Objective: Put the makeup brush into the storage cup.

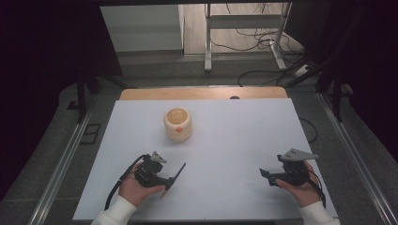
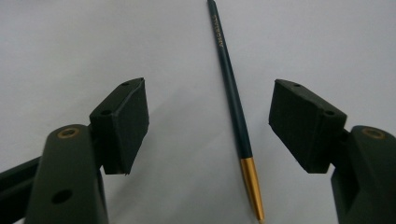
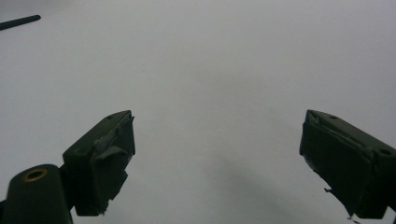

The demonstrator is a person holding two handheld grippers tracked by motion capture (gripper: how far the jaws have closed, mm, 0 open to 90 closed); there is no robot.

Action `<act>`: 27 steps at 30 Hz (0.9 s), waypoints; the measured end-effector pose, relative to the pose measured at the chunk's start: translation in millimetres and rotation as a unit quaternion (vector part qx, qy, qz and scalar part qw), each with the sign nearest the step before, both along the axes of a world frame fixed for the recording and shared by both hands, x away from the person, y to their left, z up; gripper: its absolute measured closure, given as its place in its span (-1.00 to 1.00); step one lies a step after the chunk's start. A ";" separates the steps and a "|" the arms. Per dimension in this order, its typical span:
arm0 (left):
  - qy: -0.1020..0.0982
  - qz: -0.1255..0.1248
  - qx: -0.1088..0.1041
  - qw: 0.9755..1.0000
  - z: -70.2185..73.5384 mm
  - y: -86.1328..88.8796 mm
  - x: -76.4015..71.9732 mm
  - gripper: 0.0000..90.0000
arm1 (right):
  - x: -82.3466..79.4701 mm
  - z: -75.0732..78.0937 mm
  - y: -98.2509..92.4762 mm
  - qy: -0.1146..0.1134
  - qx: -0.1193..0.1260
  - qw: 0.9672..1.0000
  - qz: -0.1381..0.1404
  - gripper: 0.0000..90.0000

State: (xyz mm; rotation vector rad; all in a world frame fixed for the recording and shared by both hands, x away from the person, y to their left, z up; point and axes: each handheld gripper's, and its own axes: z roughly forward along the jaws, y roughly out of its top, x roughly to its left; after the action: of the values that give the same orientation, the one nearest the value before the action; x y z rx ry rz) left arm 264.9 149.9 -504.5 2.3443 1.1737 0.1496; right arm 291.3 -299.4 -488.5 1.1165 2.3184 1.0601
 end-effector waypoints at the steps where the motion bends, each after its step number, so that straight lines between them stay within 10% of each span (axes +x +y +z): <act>1: 0.001 0.000 0.001 1.000 -0.7 -0.8 -0.2 -0.34 | 0.0 0.0 -0.1 0.000 0.000 1.000 0.000 -0.76; 27: 0.016 -0.035 0.052 0.998 -11.8 -17.0 -4.9 0.14 | 0.6 -0.8 -0.8 0.003 -0.004 1.000 -0.005 -0.76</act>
State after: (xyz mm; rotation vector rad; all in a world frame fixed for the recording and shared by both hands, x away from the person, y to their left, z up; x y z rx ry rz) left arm 260.0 132.9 -516.3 2.4825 1.1225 0.1536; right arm 291.9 -300.2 -489.3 1.1274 2.3173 1.0443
